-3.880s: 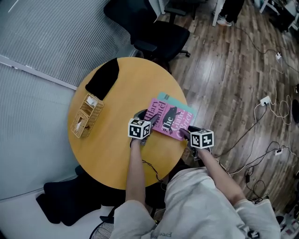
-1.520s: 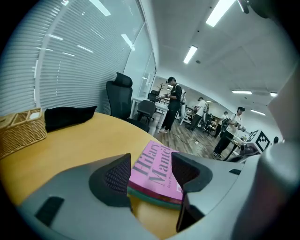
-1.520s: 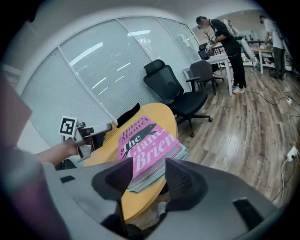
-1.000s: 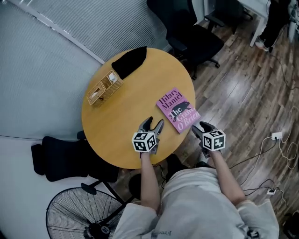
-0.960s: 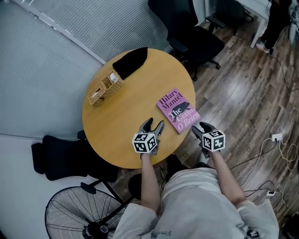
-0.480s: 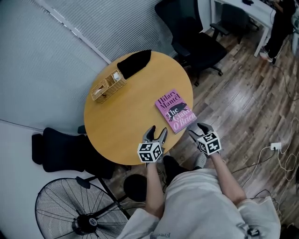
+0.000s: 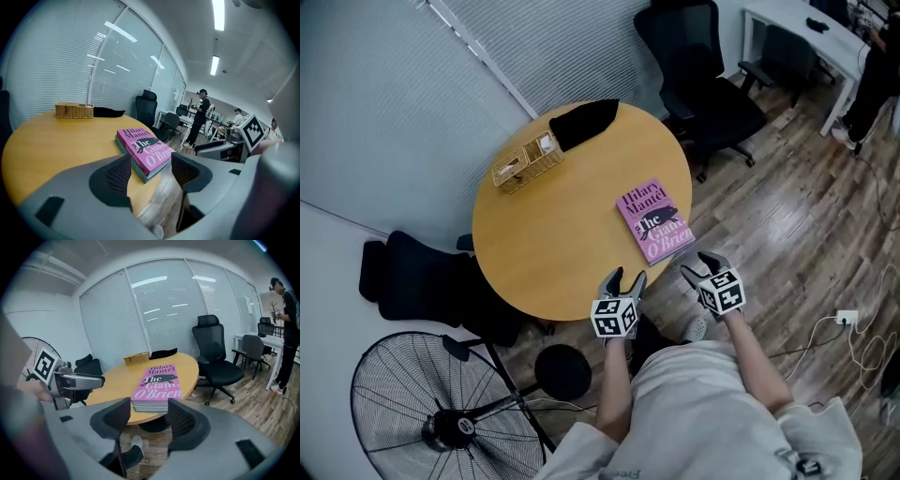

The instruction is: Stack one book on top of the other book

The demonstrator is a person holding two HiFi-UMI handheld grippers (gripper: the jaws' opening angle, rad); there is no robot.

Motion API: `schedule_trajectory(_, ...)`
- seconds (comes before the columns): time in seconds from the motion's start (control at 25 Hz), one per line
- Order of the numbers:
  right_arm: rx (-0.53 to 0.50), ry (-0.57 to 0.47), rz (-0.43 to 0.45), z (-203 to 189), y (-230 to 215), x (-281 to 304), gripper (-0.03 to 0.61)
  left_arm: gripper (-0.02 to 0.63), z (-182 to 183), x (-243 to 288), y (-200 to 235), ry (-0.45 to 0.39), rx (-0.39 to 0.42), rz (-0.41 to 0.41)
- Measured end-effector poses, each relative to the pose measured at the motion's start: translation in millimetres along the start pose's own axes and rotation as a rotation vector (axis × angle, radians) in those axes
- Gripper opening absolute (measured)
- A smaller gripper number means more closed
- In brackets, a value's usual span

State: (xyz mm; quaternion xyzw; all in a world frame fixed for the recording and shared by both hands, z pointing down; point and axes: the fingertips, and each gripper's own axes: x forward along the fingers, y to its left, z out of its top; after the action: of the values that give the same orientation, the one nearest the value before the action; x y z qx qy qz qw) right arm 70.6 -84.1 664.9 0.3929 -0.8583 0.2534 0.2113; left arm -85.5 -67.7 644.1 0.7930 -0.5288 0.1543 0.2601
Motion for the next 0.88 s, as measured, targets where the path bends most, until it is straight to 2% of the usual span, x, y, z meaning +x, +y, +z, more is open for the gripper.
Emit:
schedule_trajectory(0.2, -0.014, 0.001, 0.007, -5, 0, -4, 0.249, 0.284, 3, -5, -3, -0.026, -0.016, 0.030)
schedule_trajectory(0.32, -0.014, -0.012, 0.008, -3, -2, -6, 0.205, 0.272, 1, -3, -3, -0.015, -0.022, 0.039)
schedule_trajectory(0.4, -0.011, -0.022, 0.011, -2, -2, -6, 0.186, 0.241, -2, -4, -2, -0.013, -0.030, 0.047)
schedule_trajectory(0.52, 0.000, -0.036, 0.012, -3, -3, -7, 0.141, 0.159, -3, -8, -1, -0.022, -0.036, 0.057)
schedule_trajectory(0.72, 0.017, -0.058, 0.015, -1, 0, -9, 0.068, 0.122, -5, -13, 0, -0.012, -0.030, 0.058)
schedule_trajectory(0.88, 0.025, -0.065, 0.032, -3, 4, -12, 0.034, 0.057, -6, -15, 2, -0.015, -0.040, 0.069)
